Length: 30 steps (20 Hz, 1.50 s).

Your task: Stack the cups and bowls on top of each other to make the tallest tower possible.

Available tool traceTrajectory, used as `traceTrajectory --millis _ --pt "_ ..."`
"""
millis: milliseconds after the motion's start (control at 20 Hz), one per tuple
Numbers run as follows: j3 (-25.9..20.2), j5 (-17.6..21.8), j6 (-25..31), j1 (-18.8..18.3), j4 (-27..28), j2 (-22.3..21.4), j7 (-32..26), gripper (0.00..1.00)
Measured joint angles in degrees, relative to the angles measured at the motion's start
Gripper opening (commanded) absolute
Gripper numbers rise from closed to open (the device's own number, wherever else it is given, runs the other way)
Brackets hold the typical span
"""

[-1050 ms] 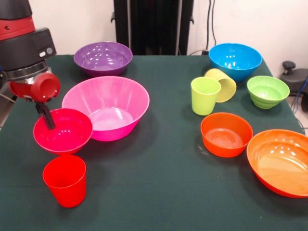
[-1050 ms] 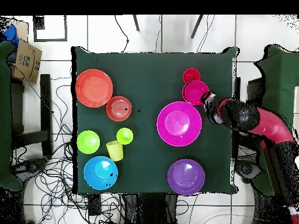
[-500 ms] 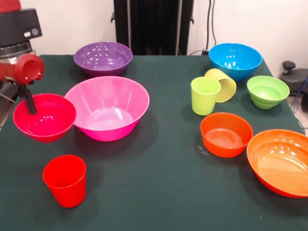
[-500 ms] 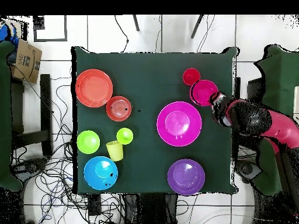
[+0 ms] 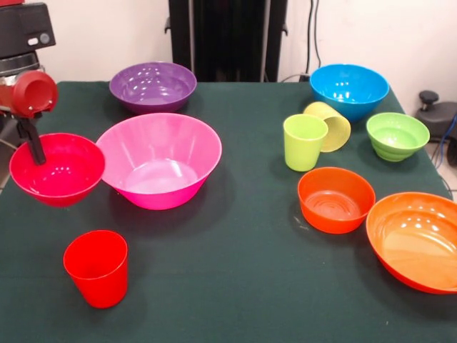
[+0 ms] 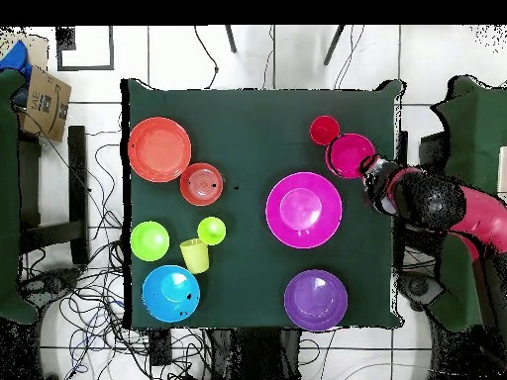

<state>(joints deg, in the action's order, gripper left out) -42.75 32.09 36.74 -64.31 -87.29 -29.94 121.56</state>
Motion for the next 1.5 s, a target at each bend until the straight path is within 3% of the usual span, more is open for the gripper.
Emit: traceTrajectory --millis 950,1500 --pt "0.0 -0.3 0.0 0.9 0.4 1.2 0.0 0.00" --pt "0.0 -0.5 0.0 3.5 2.5 3.9 0.0 0.00"
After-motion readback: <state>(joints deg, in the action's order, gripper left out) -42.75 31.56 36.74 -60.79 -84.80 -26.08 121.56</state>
